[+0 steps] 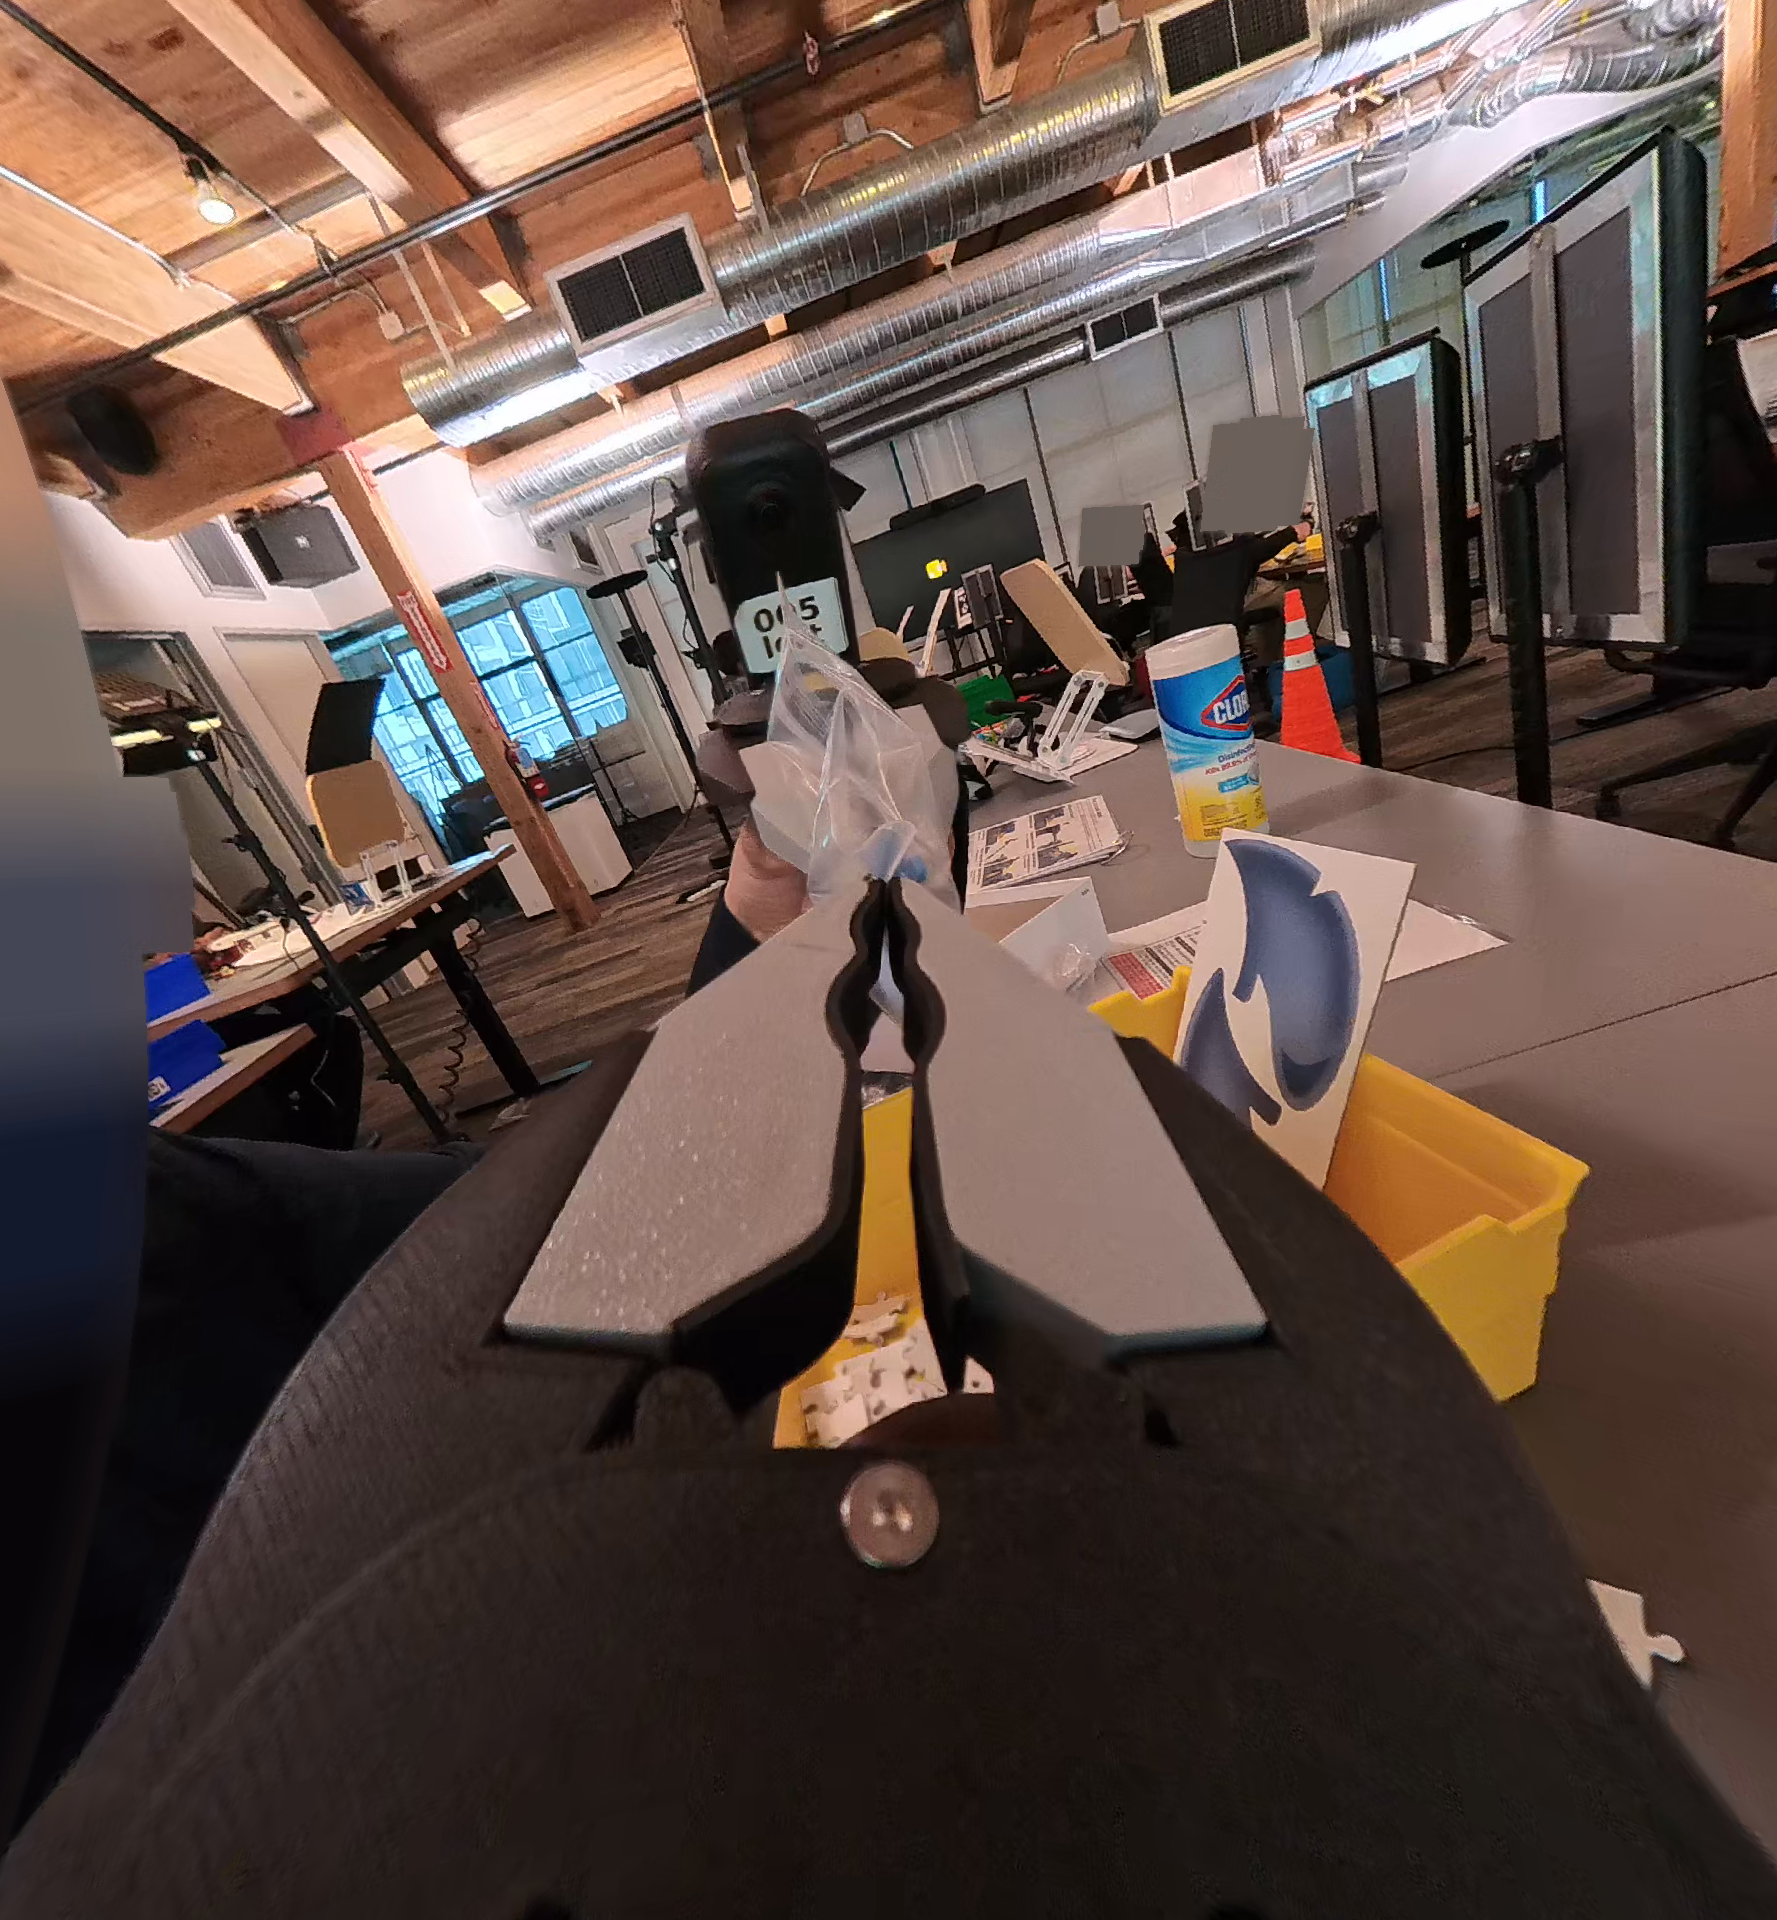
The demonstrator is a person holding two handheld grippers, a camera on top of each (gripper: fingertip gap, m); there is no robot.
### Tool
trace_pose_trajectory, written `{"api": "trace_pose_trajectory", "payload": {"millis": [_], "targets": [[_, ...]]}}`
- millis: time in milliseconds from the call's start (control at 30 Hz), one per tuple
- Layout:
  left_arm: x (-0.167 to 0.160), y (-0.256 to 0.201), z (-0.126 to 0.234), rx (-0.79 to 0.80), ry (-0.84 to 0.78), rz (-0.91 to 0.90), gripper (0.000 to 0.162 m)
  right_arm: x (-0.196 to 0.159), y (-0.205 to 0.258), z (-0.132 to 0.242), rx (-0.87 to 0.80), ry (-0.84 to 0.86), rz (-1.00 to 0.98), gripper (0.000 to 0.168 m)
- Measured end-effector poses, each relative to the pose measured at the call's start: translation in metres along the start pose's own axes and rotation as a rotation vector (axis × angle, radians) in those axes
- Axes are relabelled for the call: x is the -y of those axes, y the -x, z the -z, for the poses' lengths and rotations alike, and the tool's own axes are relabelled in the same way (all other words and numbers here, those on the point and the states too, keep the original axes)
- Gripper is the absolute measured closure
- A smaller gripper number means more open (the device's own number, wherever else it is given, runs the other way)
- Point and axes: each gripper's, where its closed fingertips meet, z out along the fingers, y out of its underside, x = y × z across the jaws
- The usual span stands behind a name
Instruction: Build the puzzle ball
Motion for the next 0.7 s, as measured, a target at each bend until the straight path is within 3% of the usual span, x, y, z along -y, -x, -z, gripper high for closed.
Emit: {"api": "trace_pose_trajectory", "payload": {"millis": [67, 267, 433, 567, 700], "targets": [[-0.002, 0.002, 0.001, -0.004, 0.011, 0.030, 0.162, 0.000, -0.001, 0.000, -0.010, 0.000, 0.010, 0.168], [-0.002, 0.019, 0.020, 0.036, 0.011, 0.128, 0.128, 0.006, -0.015, 0.007, -0.054, -0.031, 0.005, 0.168], [0.013, 0.030, 0.043, 0.075, -0.098, 0.132, 0.143, -0.005, -0.025, 0.002, -0.046, -0.036, -0.057, 0.168], [-0.007, 0.026, 0.045, 0.040, 0.026, 0.160, 0.107, -0.012, -0.026, -0.004, -0.048, -0.023, -0.061, 0.168], [-0.018, 0.025, 0.049, 0.027, 0.081, 0.139, 0.101, -0.012, -0.026, -0.005, -0.030, -0.046, -0.086, 0.168]]}}
